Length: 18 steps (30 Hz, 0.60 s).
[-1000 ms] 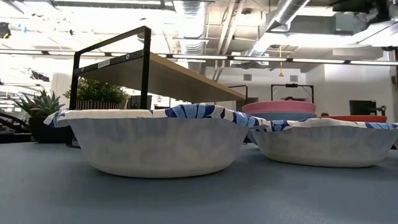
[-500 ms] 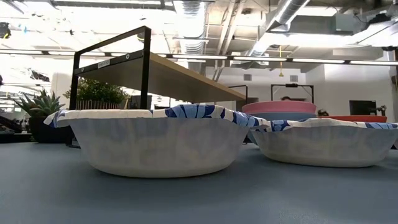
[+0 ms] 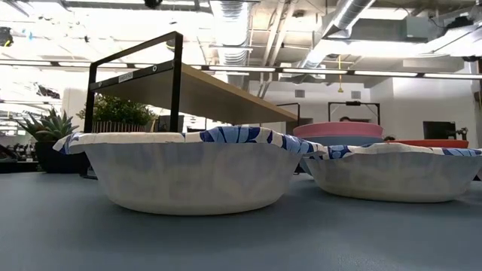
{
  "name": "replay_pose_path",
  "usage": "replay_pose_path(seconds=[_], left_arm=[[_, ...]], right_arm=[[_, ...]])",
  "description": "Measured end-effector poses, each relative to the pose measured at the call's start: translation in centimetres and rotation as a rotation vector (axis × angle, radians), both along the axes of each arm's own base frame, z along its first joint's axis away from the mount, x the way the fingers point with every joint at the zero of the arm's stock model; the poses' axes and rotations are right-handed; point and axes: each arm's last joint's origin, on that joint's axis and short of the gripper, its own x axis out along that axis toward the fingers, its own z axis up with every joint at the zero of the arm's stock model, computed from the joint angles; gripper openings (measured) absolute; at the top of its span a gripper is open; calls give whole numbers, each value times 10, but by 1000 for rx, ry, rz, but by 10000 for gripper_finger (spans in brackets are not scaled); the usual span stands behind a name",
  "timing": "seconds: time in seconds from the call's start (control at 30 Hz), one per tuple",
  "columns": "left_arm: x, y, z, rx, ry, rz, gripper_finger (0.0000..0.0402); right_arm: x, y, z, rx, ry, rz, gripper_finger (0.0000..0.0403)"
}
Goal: Place and stack bowls onto a shelf
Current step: Put the orange bowl on the shelf
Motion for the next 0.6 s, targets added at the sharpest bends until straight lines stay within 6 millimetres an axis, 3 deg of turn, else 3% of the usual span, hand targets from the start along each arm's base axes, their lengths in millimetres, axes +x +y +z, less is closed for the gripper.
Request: replay_pose_path(seconds=[0.13,0.33,0.6], left_arm=[[-5,22,6,17,-71,-29,243],[-11,40,16,54,-175,30,243],[-3,52,10,3,-173,87,243]], right_arm=[[3,0,-16,129,109,-37,216],[1,-3,-36,189,257,-105,216],[-18,-16,-26,254,308,-234,216]])
